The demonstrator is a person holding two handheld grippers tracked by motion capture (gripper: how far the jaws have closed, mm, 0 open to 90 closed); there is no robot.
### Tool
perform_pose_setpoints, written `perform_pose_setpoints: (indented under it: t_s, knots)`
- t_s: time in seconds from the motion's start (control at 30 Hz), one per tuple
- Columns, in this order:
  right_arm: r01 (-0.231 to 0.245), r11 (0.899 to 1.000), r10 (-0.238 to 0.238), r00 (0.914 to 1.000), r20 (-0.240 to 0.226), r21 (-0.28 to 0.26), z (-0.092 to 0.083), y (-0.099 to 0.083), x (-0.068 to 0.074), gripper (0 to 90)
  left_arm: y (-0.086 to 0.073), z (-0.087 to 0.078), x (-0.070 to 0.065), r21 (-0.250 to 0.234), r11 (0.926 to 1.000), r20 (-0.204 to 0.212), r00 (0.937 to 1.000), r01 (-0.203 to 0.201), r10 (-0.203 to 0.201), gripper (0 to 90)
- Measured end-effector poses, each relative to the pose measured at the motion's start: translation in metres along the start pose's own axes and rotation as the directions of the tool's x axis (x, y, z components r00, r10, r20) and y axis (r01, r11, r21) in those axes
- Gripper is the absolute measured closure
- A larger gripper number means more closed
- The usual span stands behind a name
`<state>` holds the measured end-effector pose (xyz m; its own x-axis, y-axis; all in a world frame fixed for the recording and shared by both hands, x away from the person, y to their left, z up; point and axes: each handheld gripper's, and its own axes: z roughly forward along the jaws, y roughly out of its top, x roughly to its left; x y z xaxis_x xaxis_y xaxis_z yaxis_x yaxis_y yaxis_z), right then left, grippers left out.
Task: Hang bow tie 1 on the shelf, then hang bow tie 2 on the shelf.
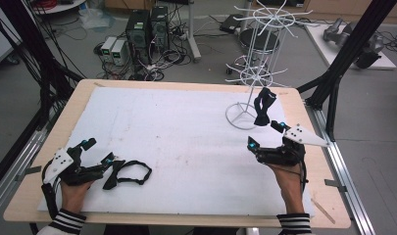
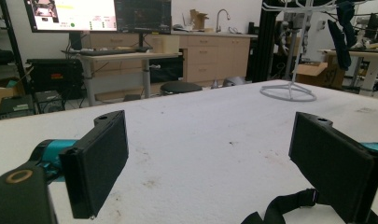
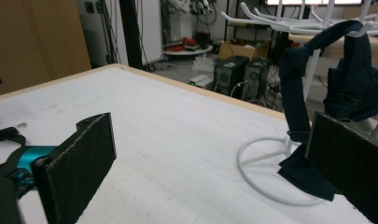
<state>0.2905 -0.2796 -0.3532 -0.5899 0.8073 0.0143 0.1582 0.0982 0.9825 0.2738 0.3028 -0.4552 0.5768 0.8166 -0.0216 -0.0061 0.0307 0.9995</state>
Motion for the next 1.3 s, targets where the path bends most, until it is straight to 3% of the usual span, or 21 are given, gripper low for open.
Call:
perform_pose_setpoints:
  t_s: [0.17, 0.4, 0.53, 1.1, 1.3]
  knots:
    - [0.018, 0.999, -0.019, 0.9996, -0.019, -0.028, -0.005, -0.010, 0.006, 0.8, 0.000, 0.000, 0.000, -0.002, 1.0000, 0.000, 1.0000, -0.001, 0.001, 12.3]
    - [-0.013, 0.997, 0.009, 0.9981, -0.061, -0.080, -0.007, -0.027, 0.015, 0.8, 0.000, 0.000, 0.000, -0.001, 1.0000, -0.002, 1.0000, -0.001, 0.001, 12.3]
    - [-0.011, 0.996, 0.006, 0.9986, -0.052, -0.084, -0.004, -0.034, 0.021, 0.8, 0.000, 0.000, 0.000, 0.000, 1.0000, -0.009, 1.0000, 0.004, -0.004, 12.3]
    - [-0.018, 0.992, 0.012, 0.9987, -0.049, -0.121, -0.012, -0.036, 0.020, 0.8, 0.001, 0.001, 0.000, 0.011, 0.9999, -0.022, 0.9997, 0.011, -0.010, 12.1]
    - [-0.008, 0.992, 0.001, 0.9984, -0.057, -0.128, -0.011, -0.034, 0.022, 0.8, 0.016, 0.004, 0.000, 0.043, 0.9991, 0.000, 1.0000, 0.001, -0.001, 12.0]
